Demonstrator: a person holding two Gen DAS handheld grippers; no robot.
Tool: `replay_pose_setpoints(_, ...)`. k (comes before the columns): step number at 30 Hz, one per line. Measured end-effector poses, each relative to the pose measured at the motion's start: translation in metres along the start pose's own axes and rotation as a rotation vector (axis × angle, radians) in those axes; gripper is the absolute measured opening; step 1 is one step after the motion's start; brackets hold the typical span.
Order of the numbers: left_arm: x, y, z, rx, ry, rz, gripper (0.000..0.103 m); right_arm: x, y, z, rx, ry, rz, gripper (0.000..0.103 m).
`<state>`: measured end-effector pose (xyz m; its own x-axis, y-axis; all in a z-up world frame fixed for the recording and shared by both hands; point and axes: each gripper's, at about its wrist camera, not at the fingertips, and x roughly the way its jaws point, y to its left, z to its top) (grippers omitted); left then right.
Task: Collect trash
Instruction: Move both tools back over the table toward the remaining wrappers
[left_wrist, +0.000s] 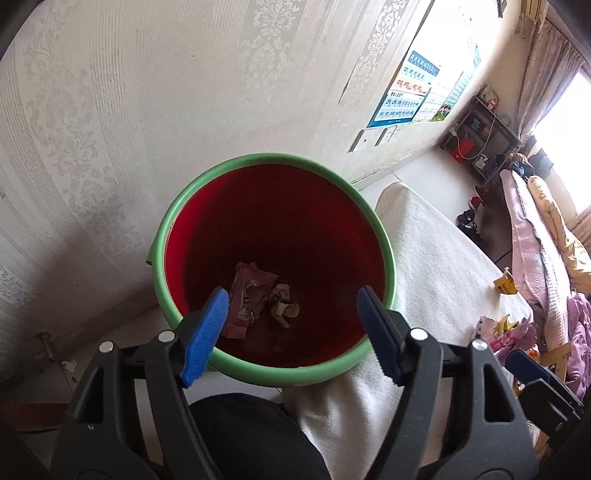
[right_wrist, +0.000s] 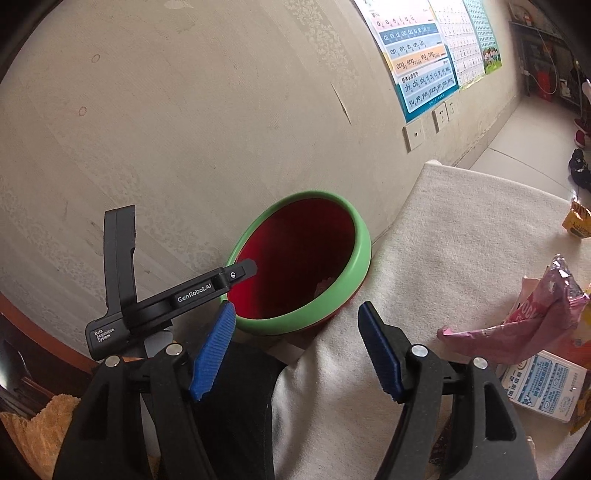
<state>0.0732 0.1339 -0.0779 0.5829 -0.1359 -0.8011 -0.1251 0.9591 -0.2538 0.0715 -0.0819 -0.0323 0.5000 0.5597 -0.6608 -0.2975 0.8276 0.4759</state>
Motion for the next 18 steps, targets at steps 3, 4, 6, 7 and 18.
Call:
replay_pose_setpoints(3, -0.005, -0.014, -0.006, 0.024, 0.003, -0.023, 0.071, -0.011, -0.003, -0.001, -0.003, -0.021, -0.021, 0.068)
replay_pose_setpoints(4, -0.006, -0.019, -0.008, 0.032, 0.007, -0.032, 0.072, -0.015, -0.005, -0.001, -0.003, -0.028, -0.028, 0.069)
replay_pose_setpoints(6, -0.008, -0.029, -0.014, 0.048, 0.019, -0.053, 0.072, -0.023, -0.009, -0.003, -0.010, -0.039, -0.046, 0.069)
replay_pose_setpoints(7, -0.008, -0.035, -0.018, 0.058, 0.029, -0.064, 0.072, -0.027, -0.011, -0.004, -0.015, -0.043, -0.055, 0.070)
replay_pose_setpoints(18, -0.003, -0.110, -0.081, 0.226, 0.203, -0.251, 0.074, -0.076, -0.081, -0.050, -0.045, 0.013, -0.317, 0.070)
